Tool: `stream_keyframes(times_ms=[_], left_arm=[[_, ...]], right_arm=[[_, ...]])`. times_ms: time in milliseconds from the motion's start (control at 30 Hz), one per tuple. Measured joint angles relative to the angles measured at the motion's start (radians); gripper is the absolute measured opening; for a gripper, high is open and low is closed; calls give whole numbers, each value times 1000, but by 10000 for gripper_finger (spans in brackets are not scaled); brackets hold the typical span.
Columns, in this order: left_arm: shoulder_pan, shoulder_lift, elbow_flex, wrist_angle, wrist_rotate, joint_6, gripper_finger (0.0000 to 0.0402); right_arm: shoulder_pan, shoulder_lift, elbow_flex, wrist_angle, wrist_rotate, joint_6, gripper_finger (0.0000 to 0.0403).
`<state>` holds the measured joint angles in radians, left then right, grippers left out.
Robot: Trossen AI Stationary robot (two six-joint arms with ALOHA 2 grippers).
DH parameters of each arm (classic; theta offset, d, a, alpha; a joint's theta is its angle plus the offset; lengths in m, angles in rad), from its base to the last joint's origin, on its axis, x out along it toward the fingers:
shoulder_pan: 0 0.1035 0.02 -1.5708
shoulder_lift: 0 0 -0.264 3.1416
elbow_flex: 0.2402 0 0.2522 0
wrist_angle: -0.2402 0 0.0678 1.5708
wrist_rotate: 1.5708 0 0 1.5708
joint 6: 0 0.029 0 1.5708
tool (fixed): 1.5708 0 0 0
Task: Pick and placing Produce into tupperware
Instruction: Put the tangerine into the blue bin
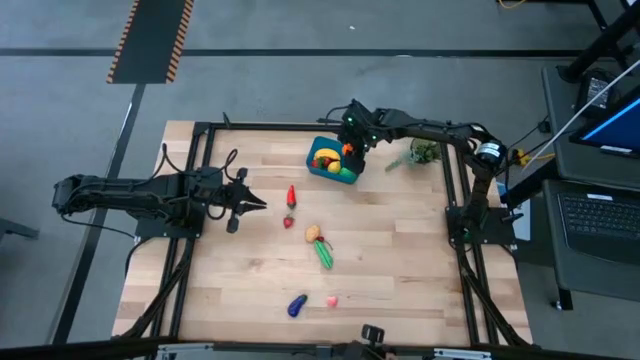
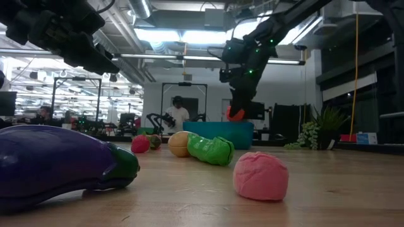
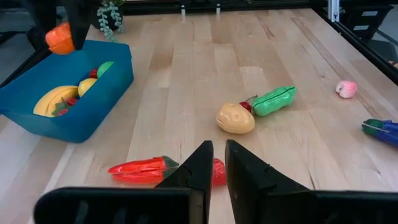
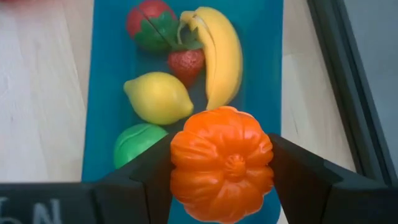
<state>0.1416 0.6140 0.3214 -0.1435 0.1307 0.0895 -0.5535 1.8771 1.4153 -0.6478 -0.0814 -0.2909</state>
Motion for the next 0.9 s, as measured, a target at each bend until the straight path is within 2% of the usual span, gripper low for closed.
stream_keyframes(times_ms=[500,900], left_arm=[[0,0,0,1,0,0,63],[0,0,0,1,0,0,77]], right_arm=[[-8,77,1,15,1,2,221],[-23,81,1,15,1,21,221]])
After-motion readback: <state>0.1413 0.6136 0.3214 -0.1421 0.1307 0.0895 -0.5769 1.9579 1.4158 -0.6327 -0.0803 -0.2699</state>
